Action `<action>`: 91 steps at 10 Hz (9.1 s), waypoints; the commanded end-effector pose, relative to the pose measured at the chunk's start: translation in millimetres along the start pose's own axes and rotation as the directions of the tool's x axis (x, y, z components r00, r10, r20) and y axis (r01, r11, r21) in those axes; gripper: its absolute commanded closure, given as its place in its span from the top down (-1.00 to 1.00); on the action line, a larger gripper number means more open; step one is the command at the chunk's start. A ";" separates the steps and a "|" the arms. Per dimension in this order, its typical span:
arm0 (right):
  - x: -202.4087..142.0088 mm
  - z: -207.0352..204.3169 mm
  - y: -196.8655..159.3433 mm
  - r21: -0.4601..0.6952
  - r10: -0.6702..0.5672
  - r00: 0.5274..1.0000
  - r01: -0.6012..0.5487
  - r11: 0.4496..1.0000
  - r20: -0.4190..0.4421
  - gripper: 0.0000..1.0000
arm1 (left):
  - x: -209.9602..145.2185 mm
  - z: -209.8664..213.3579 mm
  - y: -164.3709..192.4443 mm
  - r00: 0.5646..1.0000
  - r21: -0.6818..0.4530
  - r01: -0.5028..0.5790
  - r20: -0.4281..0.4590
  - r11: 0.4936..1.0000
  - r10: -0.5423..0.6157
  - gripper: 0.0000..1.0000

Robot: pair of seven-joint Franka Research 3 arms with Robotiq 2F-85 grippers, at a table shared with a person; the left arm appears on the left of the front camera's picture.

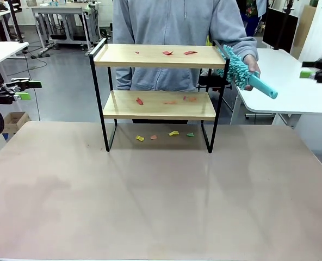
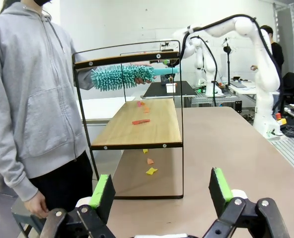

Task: Clean the shelf.
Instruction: Pick up the Duster handed by the human, then clean the specific section of the Shelf indicated by the human with the Duster.

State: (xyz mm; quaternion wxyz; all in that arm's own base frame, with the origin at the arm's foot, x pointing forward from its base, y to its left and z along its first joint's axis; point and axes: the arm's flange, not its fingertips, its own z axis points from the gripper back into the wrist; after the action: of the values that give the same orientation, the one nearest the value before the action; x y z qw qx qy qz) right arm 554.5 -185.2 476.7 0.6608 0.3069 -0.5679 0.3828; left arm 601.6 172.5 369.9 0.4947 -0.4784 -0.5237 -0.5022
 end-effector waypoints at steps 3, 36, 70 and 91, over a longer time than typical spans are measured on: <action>94.4 -20.6 80.0 -0.156 -0.086 0.955 0.043 0.987 -0.282 1.00 | 1.1 -0.6 -0.5 1.000 -0.007 0.011 -0.006 1.000 -0.011 1.00; 72.8 -159.5 193.4 -0.669 -0.516 0.691 0.063 0.741 -0.506 -1.00 | 1.1 -0.6 -0.5 1.000 -0.007 0.011 -0.006 1.000 -0.011 1.00; 136.3 39.7 146.5 -0.203 -0.138 0.335 -0.167 0.965 -0.932 -0.74 | 1.1 -0.6 -0.5 1.000 -0.007 0.011 -0.006 1.000 -0.011 1.00; 80.9 -0.2 282.7 0.452 0.400 0.324 0.098 0.887 -0.857 -0.74 | 1.1 -0.6 -0.5 1.000 -0.007 0.011 -0.006 1.000 -0.011 1.00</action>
State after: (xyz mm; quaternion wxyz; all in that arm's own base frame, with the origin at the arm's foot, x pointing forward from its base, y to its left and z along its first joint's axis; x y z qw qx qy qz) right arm 320.3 -23.2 544.3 0.7411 0.1153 -0.0198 0.6611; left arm 601.7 172.5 369.5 0.4948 -0.4785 -0.5235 -0.5022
